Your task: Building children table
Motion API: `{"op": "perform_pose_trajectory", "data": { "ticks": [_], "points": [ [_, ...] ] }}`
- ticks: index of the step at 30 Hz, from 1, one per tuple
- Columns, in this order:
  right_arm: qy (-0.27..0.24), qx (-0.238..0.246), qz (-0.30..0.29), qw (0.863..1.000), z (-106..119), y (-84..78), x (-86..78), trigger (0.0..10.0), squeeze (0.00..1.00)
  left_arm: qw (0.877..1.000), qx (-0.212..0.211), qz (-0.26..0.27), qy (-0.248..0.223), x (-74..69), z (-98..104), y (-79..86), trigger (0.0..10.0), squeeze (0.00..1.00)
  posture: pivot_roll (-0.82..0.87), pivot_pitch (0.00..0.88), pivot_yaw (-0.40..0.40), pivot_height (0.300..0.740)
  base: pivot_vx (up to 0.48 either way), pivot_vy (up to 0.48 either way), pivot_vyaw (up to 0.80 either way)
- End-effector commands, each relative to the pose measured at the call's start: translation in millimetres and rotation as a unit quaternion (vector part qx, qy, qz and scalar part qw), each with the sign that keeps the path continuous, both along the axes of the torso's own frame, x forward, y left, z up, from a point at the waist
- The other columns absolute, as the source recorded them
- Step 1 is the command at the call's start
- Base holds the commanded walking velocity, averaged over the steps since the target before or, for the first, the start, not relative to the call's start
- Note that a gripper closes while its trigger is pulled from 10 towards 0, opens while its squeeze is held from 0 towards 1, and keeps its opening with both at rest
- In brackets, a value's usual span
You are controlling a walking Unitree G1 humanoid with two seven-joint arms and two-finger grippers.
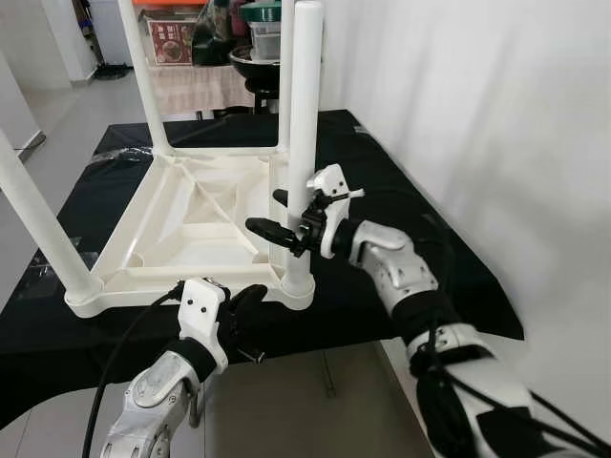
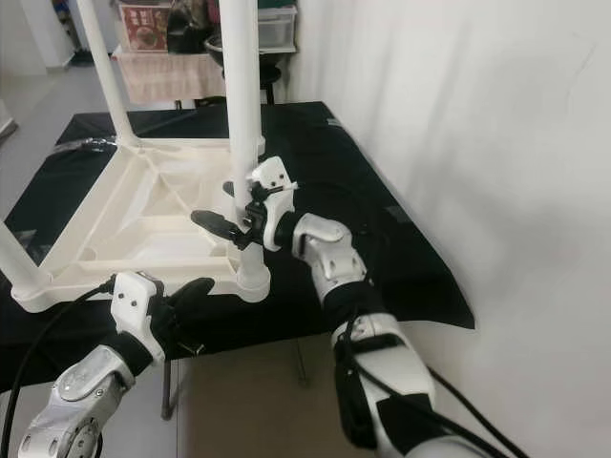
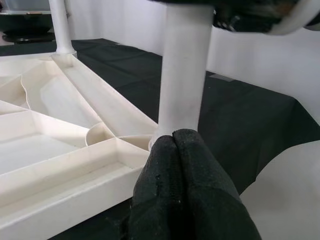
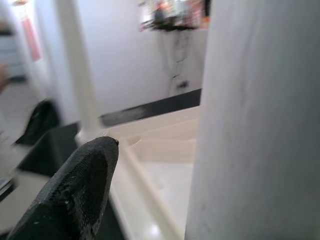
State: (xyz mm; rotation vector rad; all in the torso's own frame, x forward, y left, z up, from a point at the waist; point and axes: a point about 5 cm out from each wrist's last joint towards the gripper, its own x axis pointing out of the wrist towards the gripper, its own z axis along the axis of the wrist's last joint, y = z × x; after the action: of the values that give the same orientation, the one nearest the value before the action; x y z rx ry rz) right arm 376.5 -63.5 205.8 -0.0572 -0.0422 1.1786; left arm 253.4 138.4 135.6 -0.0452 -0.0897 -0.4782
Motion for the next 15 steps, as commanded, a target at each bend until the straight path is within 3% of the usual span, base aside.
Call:
{"op": "perform_pose_trajectory", "data": {
  "ticks": [1,3,7,8,9,15],
  "points": [
    [0.008,-0.014,0.048,0.999,-5.4,7.0,-4.8,10.0,0.00,1.000,0.004,0.000,0.005,-2.5,-1.7,-1.9,10.0,0.00,0.07,0.000,-0.059,0.740,0.000,0.000,0.00],
    [0.023,-0.031,0.092,0.995,-7.9,0.0,-7.7,10.0,0.00,1.000,0.004,0.001,0.005,-3.9,-1.4,-1.8,10.0,0.00,0.07,0.000,-0.058,0.740,0.000,0.000,0.00],
    [0.034,-0.040,0.110,0.993,-8.0,-7.2,-7.4,10.0,0.00,1.000,0.004,0.001,0.006,-5.5,-1.3,-1.7,10.0,0.00,0.08,0.000,-0.058,0.740,0.000,0.000,0.00],
    [0.040,-0.032,0.101,0.994,-5.8,-10.2,-5.1,7.5,0.00,1.000,0.004,0.001,0.007,-6.6,-1.3,-1.6,10.0,0.00,0.08,0.000,-0.058,0.740,0.000,0.000,0.00],
    [0.048,-0.021,0.095,0.994,-4.0,-13.0,-3.3,0.0,0.00,1.000,0.004,0.001,0.007,-7.5,-1.2,-1.5,10.0,0.00,0.08,0.000,-0.058,0.740,0.000,0.000,0.00],
    [0.061,-0.006,0.092,0.994,-6.5,-21.4,-2.2,0.0,0.00,1.000,0.004,0.001,0.008,-8.7,-1.2,-1.5,10.0,0.00,0.08,0.000,-0.055,0.740,0.000,0.000,0.00]
  ]
}}
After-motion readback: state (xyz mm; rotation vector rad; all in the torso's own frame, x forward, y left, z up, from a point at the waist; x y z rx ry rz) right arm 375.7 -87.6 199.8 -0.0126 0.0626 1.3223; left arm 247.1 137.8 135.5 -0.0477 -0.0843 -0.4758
